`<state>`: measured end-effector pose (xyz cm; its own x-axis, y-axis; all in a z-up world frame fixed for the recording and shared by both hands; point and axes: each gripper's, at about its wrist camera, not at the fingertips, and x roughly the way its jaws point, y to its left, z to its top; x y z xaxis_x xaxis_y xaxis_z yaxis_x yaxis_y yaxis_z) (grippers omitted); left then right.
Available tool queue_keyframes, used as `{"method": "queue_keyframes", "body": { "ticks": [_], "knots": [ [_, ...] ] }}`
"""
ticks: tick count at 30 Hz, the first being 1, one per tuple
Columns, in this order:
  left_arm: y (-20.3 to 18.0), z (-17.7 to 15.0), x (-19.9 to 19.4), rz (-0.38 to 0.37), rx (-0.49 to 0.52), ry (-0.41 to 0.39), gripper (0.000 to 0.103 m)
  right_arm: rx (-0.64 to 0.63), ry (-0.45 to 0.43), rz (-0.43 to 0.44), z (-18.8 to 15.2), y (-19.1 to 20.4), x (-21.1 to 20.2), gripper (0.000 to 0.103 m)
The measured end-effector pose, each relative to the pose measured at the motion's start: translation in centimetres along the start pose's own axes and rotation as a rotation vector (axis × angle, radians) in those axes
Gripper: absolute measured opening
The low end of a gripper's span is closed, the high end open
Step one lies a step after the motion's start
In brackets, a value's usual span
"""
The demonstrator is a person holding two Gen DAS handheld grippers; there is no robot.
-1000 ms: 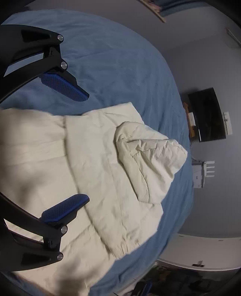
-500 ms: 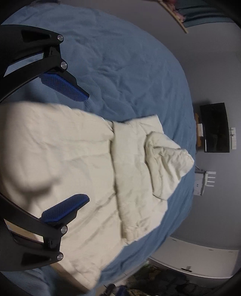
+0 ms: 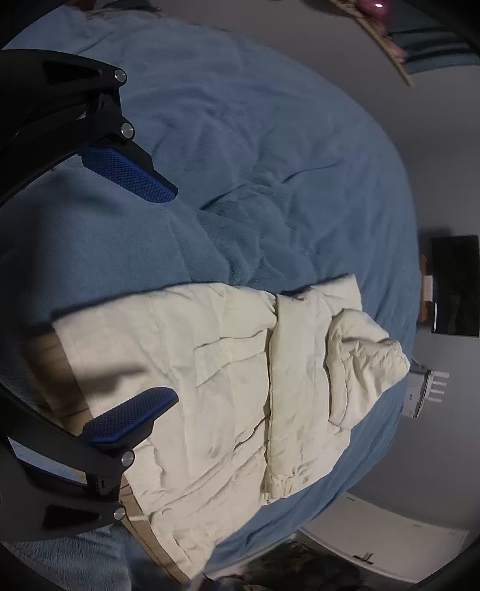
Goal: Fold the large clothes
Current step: 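Move both grippers to the tan hem band of the jacket, then grasp the tan hem with the right gripper while the left gripper grasps it too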
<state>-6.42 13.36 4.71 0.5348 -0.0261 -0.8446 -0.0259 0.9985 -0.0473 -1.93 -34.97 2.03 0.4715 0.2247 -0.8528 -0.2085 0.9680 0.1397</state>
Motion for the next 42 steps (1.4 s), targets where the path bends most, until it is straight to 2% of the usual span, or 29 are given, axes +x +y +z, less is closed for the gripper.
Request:
{"method": "queue_keyframes", "body": {
  "ticks": [3, 5, 7, 9, 12, 18, 21, 25, 29, 32, 33, 34, 35, 36, 37, 39, 42],
  "knots": [
    [0.4, -0.3, -0.1, -0.057, -0.02, 0.028, 0.095, 0.004, 0.018, 0.024, -0.3, 0.1, 0.3, 0.095],
    [0.2, -0.8, -0.2, -0.098, -0.015, 0.044, 0.091, -0.005, 0.025, 0.027, -0.5, 0.3, 0.4, 0.095],
    [-0.2, -1.5, 0.0, -0.151, -0.007, 0.075, 0.083, -0.011, 0.034, 0.031, -0.8, 0.4, 0.5, 0.095],
    [-0.7, -2.1, 0.3, -0.206, 0.008, 0.112, 0.068, -0.016, 0.037, 0.032, -1.2, 0.4, 0.4, 0.095],
    [-1.3, -3.0, 0.4, -0.238, 0.035, 0.136, 0.063, -0.029, 0.037, 0.018, -1.8, 0.3, -0.1, 0.094],
    [-1.3, -3.7, 0.6, -0.281, 0.016, 0.143, 0.061, -0.021, 0.076, 0.051, -3.3, -0.3, -0.2, 0.085],
    [-1.4, -3.6, 0.8, -0.281, 0.008, 0.138, 0.062, -0.004, 0.11, 0.029, -3.6, -0.7, 0.7, 0.082],
    [-1.1, -4.0, 0.7, -0.308, 0.018, 0.16, 0.061, 0.037, 0.152, 0.063, -3.8, -1.3, 1.2, 0.078],
    [-0.8, -4.1, 1.2, -0.345, -0.012, 0.168, 0.062, 0.056, 0.171, 0.128, -3.5, -1.0, 1.8, 0.078],
    [-1.4, -3.5, 1.6, -0.35, -0.011, 0.149, 0.066, 0.029, 0.187, 0.116, -3.0, -0.2, 3.3, 0.078],
    [-1.7, -3.3, 1.9, -0.346, -0.009, 0.137, 0.066, 0.031, 0.19, 0.115, -2.7, -0.1, 3.9, 0.073],
    [-1.7, -3.1, 2.0, -0.344, -0.014, 0.125, 0.064, 0.04, 0.183, 0.109, -2.5, -0.2, 4.2, 0.059],
    [-1.6, -3.0, 2.1, -0.345, -0.014, 0.116, 0.05, 0.054, 0.17, 0.101, -2.3, -0.5, 4.3, 0.051],
    [-1.5, -2.8, 2.0, -0.341, -0.004, 0.103, 0.029, 0.069, 0.158, 0.102, -2.2, -0.8, 4.3, 0.037],
    [-1.4, -2.6, 2.0, -0.346, 0.0, 0.096, 0.026, 0.09, 0.139, 0.125, -1.8, -1.2, 4.0, 0.026],
    [-0.9, -2.2, 1.9, -0.366, -0.013, 0.081, 0.021, 0.08, 0.095, 0.138, -1.3, -1.4, 3.2, 0.02],
    [-0.1, -0.6, 1.8, -0.401, -0.045, 0.034, 0.019, 0.037, 0.029, 0.131, -0.2, -0.7, 2.0, 0.014]
  ]
}}
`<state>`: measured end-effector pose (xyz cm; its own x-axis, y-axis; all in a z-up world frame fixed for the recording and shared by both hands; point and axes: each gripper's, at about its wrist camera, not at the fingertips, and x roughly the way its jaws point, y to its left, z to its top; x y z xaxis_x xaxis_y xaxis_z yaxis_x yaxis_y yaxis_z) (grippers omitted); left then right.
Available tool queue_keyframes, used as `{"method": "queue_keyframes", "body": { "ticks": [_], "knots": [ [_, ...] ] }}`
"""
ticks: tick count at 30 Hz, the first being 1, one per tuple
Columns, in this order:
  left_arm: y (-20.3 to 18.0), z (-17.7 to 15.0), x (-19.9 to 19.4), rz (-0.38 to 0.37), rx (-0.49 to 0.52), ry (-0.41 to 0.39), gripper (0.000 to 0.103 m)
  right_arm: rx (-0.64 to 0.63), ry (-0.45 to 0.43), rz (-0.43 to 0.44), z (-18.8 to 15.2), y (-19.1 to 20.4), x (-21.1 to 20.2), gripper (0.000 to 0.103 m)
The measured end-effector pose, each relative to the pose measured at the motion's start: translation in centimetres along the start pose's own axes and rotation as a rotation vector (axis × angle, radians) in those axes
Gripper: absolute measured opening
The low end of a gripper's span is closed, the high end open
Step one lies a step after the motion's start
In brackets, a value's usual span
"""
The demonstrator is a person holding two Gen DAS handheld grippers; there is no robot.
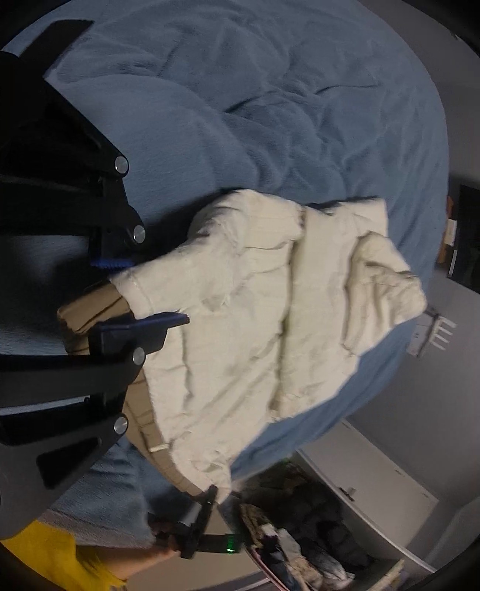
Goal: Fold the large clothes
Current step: 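Grasp the tan hem with the right gripper while the left gripper grasps it too, then lift the hem with both grippers and fold it over toward the hood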
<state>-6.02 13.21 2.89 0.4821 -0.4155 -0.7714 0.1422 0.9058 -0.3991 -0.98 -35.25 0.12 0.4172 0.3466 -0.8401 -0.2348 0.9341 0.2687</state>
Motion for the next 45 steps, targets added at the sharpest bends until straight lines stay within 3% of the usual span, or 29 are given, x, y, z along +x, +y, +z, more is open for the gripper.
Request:
{"method": "queue_keyframes", "body": {
  "ticks": [5, 14, 20, 27, 36, 43, 45],
  "knots": [
    [0.6, 4.1, -0.4, -0.04, -0.045, -0.073, 0.018, -0.006, -0.075, 0.006, 3.8, 0.4, -1.0, 0.012],
    [0.9, 13.9, 1.8, 0.01, -0.012, -0.132, 0.018, 0.005, -0.221, -0.028, 14.9, -0.1, -1.0, 0.012],
    [3.3, 19.5, 4.8, 0.032, -0.059, -0.146, 0.018, 0.029, -0.285, -0.058, 22.2, -0.5, 2.2, 0.012],
    [6.9, 25.9, 10.3, 0.048, -0.155, -0.129, 0.019, 0.09, -0.293, -0.099, 29.6, -1.8, 8.7, 0.012],
    [10.2, 30.3, 18.5, 0.156, -0.198, -0.02, 0.023, 0.231, -0.198, -0.167, 34.0, -4.9, 19.2, 0.012],
    [11.5, 30.4, 21.5, 0.148, -0.213, 0.023, 0.026, 0.295, -0.132, -0.163, 34.0, -6.8, 23.3, 0.012],
    [11.5, 30.2, 21.2, 0.132, -0.21, 0.014, 0.032, 0.304, -0.121, -0.158, 33.7, -7.0, 23.8, 0.014]
  ]
}}
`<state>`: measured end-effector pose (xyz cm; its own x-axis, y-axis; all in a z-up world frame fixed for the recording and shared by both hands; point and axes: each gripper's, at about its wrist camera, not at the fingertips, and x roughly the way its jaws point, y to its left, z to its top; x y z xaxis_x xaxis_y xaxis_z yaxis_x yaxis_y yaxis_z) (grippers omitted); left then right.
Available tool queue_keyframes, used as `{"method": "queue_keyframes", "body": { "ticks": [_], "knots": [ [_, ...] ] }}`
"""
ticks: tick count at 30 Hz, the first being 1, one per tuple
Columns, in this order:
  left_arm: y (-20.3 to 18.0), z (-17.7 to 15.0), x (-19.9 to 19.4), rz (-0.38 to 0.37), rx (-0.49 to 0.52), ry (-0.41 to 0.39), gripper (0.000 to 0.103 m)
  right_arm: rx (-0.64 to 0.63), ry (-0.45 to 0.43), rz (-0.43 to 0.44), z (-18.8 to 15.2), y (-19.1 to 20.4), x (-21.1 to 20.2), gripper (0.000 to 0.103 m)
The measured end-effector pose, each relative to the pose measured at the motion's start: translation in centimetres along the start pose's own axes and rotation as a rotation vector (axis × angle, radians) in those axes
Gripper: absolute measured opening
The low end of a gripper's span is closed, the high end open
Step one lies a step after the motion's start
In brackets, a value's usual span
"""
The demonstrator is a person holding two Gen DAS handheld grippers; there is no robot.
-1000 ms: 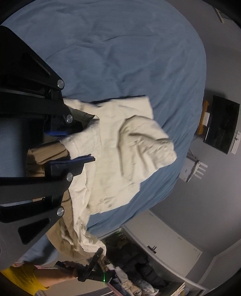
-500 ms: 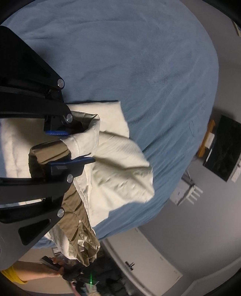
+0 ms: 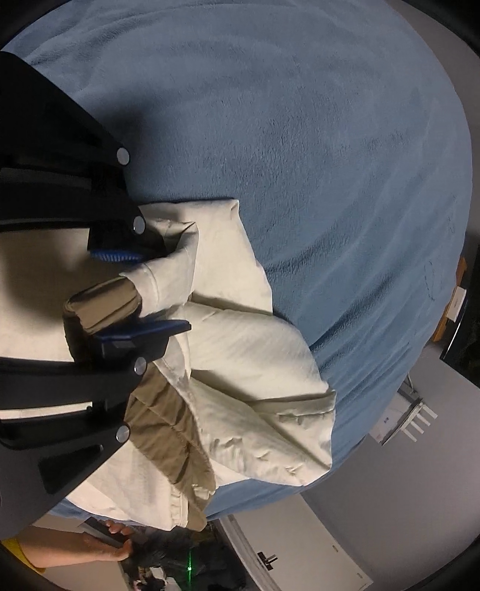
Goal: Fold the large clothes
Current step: 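Lift the hem with both grippers and fold it over toward the hood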
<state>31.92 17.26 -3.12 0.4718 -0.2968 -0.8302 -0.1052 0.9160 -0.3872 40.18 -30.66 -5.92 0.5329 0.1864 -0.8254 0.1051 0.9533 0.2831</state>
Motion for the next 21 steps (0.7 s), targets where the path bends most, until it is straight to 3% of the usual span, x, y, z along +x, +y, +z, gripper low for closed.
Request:
{"method": "queue_keyframes", "body": {
  "ticks": [1, 3, 4, 5, 6, 7, 10, 15, 21],
  "knots": [
    [0.1, 0.0, -0.2, -0.021, -0.009, -0.003, 0.038, -0.002, 0.002, 0.006, -0.2, -0.1, 0.0, 0.018],
    [0.1, -0.4, -1.4, -0.108, -0.046, -0.03, 0.075, -0.007, 0.013, 0.018, -0.6, -0.1, -0.6, 0.027],
    [0.0, -0.9, -2.2, -0.123, -0.059, -0.055, 0.083, -0.007, 0.011, 0.032, -0.8, -0.1, -1.1, 0.04],
    [-0.2, -1.3, -3.1, -0.127, -0.061, -0.083, 0.097, -0.007, 0.005, 0.041, -0.9, -0.1, -1.6, 0.046],
    [-0.7, -2.0, -4.2, -0.135, -0.042, -0.121, 0.096, -0.011, -0.009, 0.047, -1.2, -0.2, -2.3, 0.06],
    [-1.1, -2.6, -4.7, -0.14, -0.021, -0.131, 0.096, -0.022, -0.041, 0.048, -1.8, -0.2, -3.7, 0.066],
    [-2.9, -5.5, -6.0, -0.104, 0.075, -0.147, 0.096, -0.064, -0.083, 0.047, -3.9, -0.1, -6.6, 0.074],
    [-6.9, -12.1, -6.5, 0.024, 0.284, -0.134, 0.096, -0.155, -0.038, 0.074, -9.6, 0.6, -9.4, 0.074],
    [-9.5, -19.4, -5.8, 0.066, 0.453, -0.115, 0.096, -0.294, -0.006, 0.072, -17.2, 1.8, -11.7, 0.074]
  ]
}}
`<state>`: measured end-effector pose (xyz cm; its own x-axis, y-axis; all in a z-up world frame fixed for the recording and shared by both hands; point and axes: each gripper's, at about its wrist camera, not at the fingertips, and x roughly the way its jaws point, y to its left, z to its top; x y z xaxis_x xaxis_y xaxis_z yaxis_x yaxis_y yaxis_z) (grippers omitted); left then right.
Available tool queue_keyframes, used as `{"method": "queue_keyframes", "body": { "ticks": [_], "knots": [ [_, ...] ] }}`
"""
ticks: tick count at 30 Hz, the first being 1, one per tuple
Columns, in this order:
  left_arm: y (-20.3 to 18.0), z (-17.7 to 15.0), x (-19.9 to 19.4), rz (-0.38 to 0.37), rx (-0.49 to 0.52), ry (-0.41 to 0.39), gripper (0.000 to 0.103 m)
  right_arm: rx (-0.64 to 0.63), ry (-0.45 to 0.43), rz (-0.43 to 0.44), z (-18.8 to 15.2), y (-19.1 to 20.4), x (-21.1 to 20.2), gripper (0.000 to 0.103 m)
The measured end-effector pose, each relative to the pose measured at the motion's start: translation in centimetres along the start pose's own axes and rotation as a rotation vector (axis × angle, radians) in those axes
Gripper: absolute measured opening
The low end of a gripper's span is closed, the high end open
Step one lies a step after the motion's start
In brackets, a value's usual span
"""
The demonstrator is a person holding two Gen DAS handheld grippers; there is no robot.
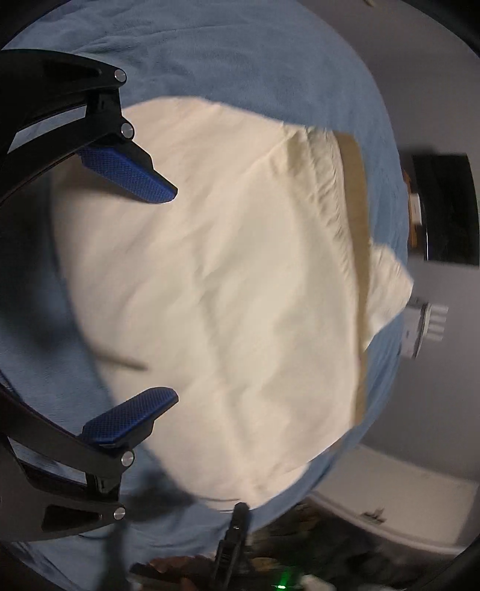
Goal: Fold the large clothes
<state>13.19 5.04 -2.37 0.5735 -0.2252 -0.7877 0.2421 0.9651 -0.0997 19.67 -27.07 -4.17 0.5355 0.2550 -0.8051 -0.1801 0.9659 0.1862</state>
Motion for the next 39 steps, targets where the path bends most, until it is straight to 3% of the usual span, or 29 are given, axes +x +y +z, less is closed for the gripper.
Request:
{"method": "queue_keyframes", "body": {
  "ticks": [4, 9, 13, 17, 22, 33, 39],
  "knots": [
    [-2.6, -1.1, 1.5, 0.03, 0.055, 0.034, 0.096, -0.089, -0.012, -0.02, -2.9, 1.5, -0.1, 0.074],
    [-4.5, -1.3, 4.6, 0.129, 0.136, 0.069, 0.096, -0.167, -0.01, -0.04, -4.4, 3.8, 1.3, 0.077],
    [-4.6, -0.5, 5.3, 0.146, 0.155, 0.027, 0.098, -0.201, -0.064, -0.07, -3.9, 5.2, 2.6, 0.084],
    [-4.5, 0.9, 6.3, 0.139, 0.15, 0.014, 0.098, -0.18, -0.082, -0.067, -1.8, 6.0, 3.7, 0.089],
    [-3.6, 4.2, 8.0, 0.089, 0.07, 0.016, 0.098, -0.147, -0.084, -0.074, 1.7, 6.7, 5.4, 0.09],
    [-0.1, 14.0, 13.3, 0.143, -0.001, 0.064, 0.098, -0.031, -0.002, -0.091, 11.0, 6.7, 11.1, 0.09],
    [3.9, 16.9, 15.3, 0.16, -0.166, 0.094, 0.098, 0.039, 0.073, -0.076, 13.8, 5.4, 14.2, 0.09]
  ]
}}
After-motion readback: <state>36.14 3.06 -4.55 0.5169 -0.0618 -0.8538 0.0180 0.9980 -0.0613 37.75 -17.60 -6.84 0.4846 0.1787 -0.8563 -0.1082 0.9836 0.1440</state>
